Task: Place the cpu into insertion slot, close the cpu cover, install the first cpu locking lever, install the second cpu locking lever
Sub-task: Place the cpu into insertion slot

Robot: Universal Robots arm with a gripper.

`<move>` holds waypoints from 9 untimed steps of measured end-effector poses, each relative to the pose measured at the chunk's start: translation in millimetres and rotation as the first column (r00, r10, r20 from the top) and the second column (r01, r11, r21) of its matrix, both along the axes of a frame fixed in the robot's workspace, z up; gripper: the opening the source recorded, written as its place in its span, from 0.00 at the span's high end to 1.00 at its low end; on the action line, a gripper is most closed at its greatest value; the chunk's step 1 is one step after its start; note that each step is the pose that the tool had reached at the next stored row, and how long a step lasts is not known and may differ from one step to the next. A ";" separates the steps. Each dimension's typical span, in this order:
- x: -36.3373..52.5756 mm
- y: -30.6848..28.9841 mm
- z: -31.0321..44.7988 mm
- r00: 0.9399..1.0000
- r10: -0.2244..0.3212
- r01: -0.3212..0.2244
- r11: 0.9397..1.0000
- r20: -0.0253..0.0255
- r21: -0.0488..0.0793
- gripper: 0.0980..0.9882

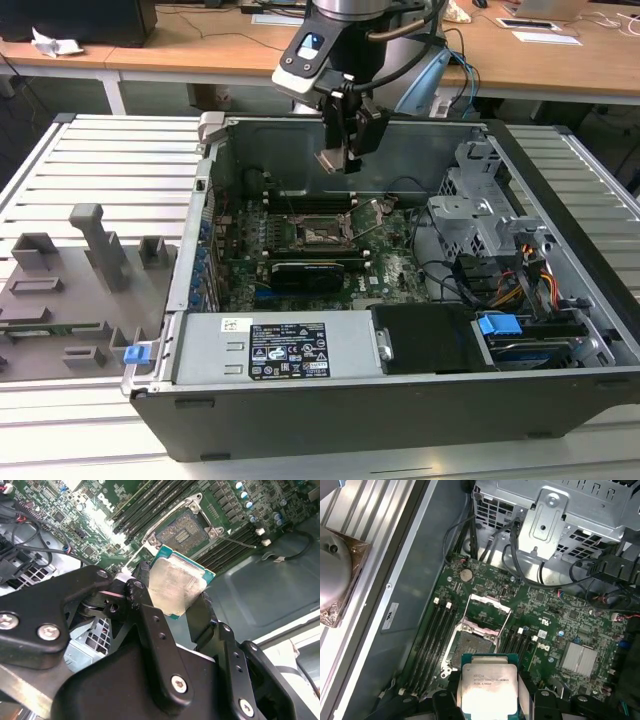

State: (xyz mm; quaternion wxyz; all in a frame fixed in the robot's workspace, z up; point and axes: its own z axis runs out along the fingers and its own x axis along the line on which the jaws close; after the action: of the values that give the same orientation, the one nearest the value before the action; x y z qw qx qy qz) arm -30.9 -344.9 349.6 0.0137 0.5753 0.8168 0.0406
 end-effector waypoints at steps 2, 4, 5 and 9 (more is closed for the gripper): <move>0.0 0.0 -1.4 1.000 -0.006 0.006 1.000 0.000 0.000 0.51; -0.1 0.0 -2.2 1.000 -0.010 0.010 1.000 -0.001 0.000 0.51; -0.1 0.0 -2.7 1.000 -0.013 0.013 1.000 -0.001 0.000 0.51; -0.1 0.0 -3.8 1.000 -0.025 0.025 1.000 -0.001 0.000 0.51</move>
State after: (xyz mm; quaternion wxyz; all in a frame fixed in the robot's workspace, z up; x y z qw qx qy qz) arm -31.0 -344.8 345.8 0.0139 0.5853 0.8097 0.0403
